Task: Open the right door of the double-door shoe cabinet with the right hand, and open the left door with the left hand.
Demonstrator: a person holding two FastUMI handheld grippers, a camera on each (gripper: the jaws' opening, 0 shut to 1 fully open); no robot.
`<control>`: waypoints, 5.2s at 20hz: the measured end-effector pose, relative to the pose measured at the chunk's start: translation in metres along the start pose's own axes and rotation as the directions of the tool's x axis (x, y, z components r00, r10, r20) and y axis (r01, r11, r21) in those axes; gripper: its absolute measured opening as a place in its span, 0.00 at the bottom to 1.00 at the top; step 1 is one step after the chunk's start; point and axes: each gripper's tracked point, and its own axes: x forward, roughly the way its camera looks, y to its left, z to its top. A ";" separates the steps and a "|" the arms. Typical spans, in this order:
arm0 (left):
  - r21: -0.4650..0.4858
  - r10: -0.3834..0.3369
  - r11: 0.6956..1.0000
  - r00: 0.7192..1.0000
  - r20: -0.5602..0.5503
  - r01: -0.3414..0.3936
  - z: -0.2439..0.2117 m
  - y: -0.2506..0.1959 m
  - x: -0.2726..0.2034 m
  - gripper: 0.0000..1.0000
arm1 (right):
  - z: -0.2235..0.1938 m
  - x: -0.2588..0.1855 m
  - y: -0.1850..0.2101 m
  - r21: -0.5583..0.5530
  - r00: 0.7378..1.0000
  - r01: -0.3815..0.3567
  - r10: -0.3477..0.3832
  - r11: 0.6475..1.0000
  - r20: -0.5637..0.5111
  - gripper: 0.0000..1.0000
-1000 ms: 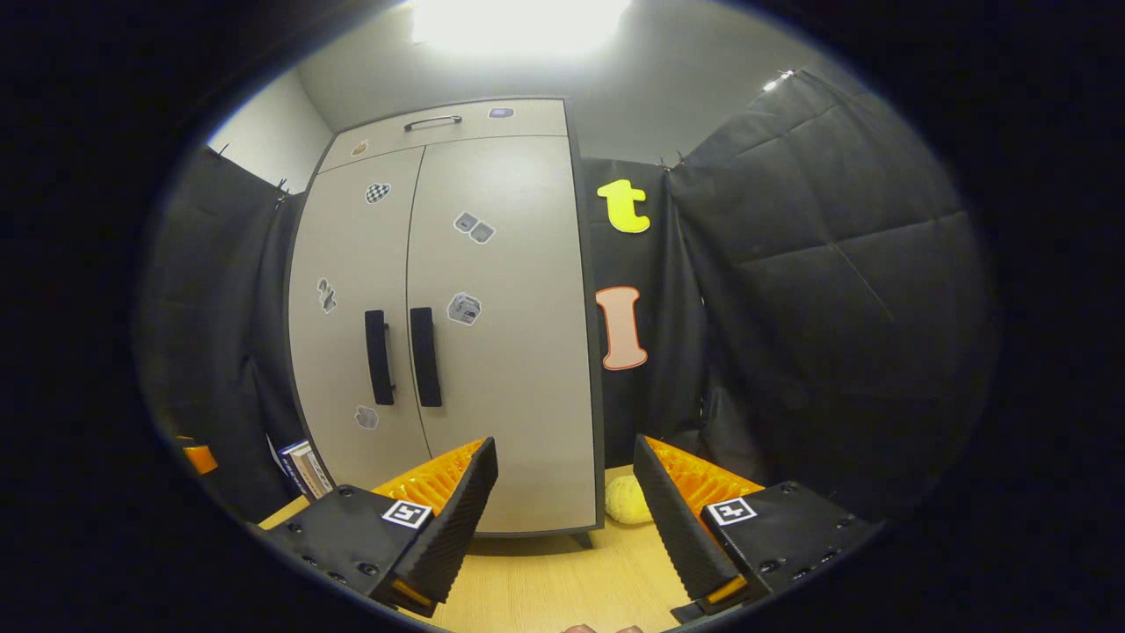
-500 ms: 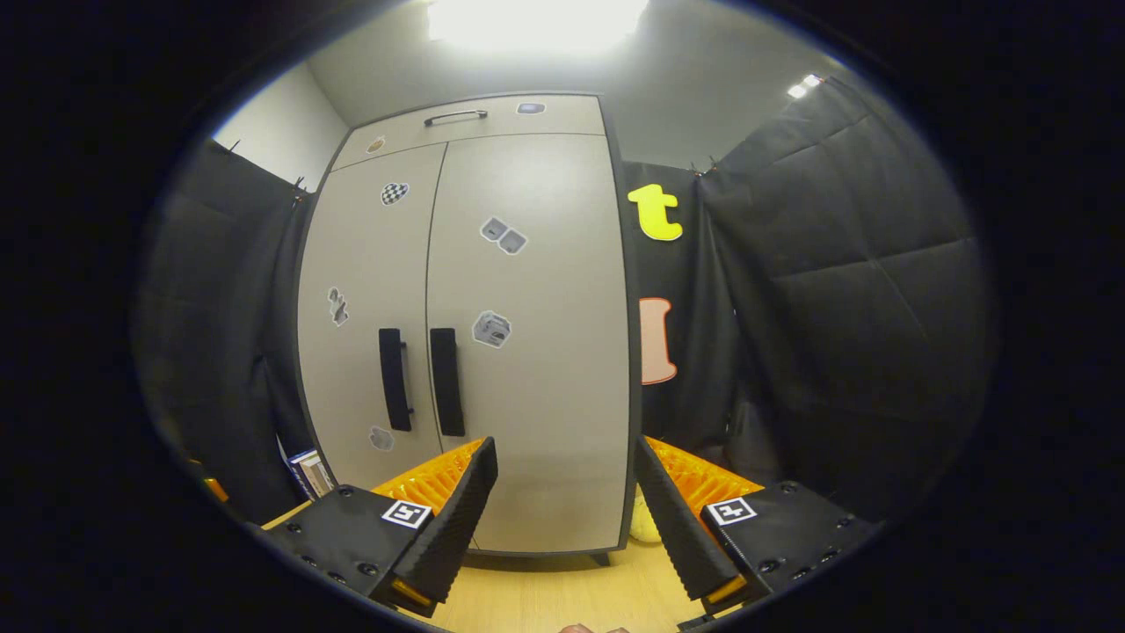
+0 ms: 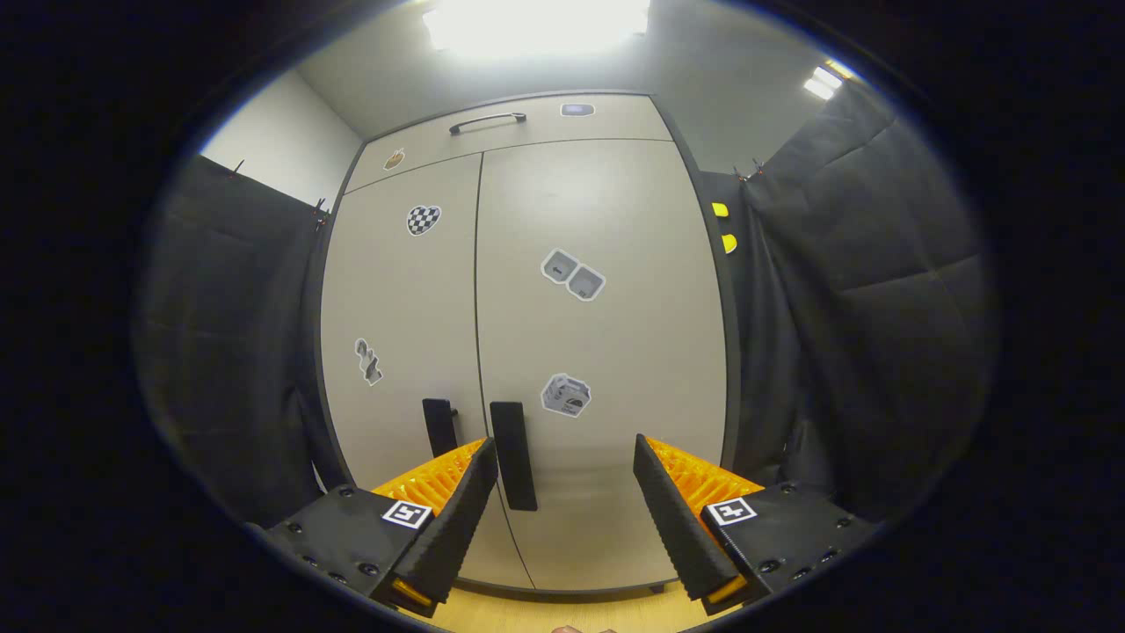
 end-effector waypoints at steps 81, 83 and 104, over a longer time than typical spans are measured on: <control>-0.036 -0.230 0.973 0.969 -0.092 0.227 -0.057 -0.102 0.012 0.95 | -0.067 -0.092 -0.094 0.070 0.972 0.021 -0.004 0.997 -0.233 0.07; -0.016 -0.215 0.977 0.972 -0.099 0.214 -0.060 -0.097 0.010 0.95 | -0.066 -0.091 -0.104 0.062 0.971 0.053 -0.037 0.997 -0.237 0.06; 0.003 -0.265 0.964 0.961 -0.084 0.266 -0.047 -0.120 0.024 0.94 | -0.067 -0.147 -0.162 0.084 0.947 0.229 -0.202 0.970 -0.251 0.00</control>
